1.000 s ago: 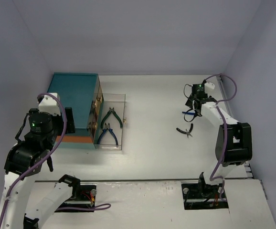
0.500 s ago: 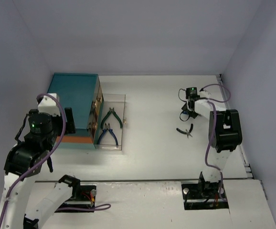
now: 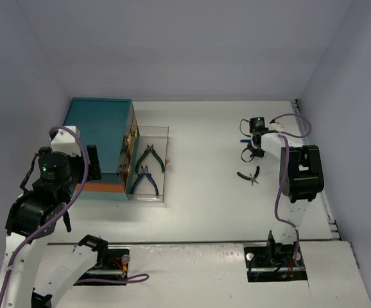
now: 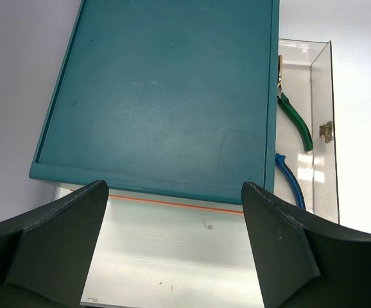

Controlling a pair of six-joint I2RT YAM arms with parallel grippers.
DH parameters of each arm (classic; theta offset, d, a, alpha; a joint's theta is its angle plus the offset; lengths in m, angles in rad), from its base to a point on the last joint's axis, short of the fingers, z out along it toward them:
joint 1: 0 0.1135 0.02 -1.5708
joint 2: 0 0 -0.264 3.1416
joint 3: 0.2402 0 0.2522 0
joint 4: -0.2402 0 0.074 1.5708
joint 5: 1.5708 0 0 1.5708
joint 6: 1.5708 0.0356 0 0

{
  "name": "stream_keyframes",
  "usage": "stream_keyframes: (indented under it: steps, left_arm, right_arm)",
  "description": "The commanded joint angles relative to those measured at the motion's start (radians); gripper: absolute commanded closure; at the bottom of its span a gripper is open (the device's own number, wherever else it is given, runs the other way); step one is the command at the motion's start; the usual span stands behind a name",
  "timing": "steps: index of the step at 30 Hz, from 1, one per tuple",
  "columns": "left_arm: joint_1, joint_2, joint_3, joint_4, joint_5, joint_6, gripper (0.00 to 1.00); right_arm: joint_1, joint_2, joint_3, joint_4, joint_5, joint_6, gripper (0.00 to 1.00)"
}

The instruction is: Sort the tools into containers

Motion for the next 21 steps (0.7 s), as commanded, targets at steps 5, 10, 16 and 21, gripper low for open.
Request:
stream_keyframes:
  steps: [5, 10, 16, 21]
  left_arm:
    - [0.006, 0.023, 0.013, 0.039, -0.008, 0.009, 0.19]
    - [0.006, 0.03, 0.018, 0.039, -0.009, 0.011, 0.19]
    - [0.007, 0.025, 0.026, 0.039, -0.025, 0.017, 0.19]
    - [0.006, 0.018, 0.018, 0.038, -0.039, 0.026, 0.19]
  right_arm:
    - [0.083, -0.064, -0.006, -0.036, 0.005, -0.097, 1.0]
    - [0.193, -0.13, 0.031, -0.034, 0.011, -0.197, 1.0]
    - [0.417, -0.247, 0.135, -0.012, -0.003, -0.387, 1.0]
    - [0.58, -0.255, 0.156, 0.097, -0.108, -0.426, 1.0]
